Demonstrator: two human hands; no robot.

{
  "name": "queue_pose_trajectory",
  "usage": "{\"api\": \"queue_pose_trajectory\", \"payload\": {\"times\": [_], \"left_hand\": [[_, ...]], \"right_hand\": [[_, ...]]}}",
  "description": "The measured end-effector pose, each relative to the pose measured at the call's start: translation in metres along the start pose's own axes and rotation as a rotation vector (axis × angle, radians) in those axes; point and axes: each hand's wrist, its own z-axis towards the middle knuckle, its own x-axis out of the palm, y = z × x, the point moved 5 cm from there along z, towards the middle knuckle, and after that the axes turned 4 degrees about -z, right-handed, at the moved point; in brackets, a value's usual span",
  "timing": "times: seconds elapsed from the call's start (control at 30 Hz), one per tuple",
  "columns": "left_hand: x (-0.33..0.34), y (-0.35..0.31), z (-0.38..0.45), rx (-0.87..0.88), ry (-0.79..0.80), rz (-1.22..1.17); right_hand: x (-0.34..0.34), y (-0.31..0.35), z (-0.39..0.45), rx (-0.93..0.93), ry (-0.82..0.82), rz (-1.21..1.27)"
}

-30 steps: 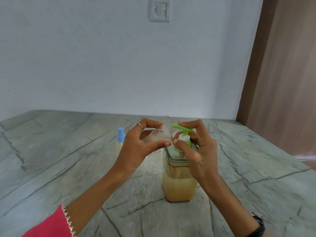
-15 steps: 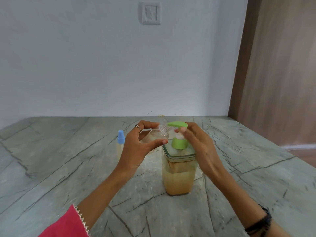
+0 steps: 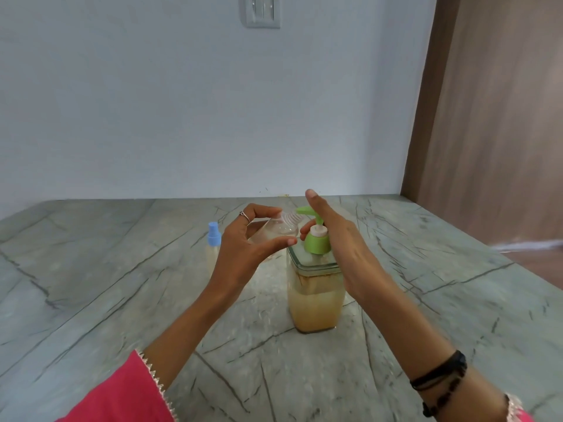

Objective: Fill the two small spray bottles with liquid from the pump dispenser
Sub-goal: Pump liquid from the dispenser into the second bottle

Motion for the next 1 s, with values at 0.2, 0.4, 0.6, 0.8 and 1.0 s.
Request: {"api": "queue_pose_trajectory", "payload": {"times": [0.2,0.4,0.6,0.8,1.0], "left_hand": [[-0.002,0.001,0.001,0.011,0.003,0.012],[-0.003,0.0,0.001,0.023,0.035,0.027],[-0.003,0.003,0.001,0.024,0.055,0.042],[-0.003,0.001,0.001,0.024,0.066,0.046],[-0.004,-0.001,0.001,0.022,0.054,0.025]], "right_hand": [[-0.002,0.0,0.003,0.082,0.085,0.079],[-0.005,0.002,0.011,0.101,0.078,0.158],[-0.006,0.007,0.013,-0.05,0.061,0.142],[-0.006,0.005,0.008,-0.066,0.151,0.043],[-0.003,0.002,0.01,0.016,0.202,-0.001]]}}
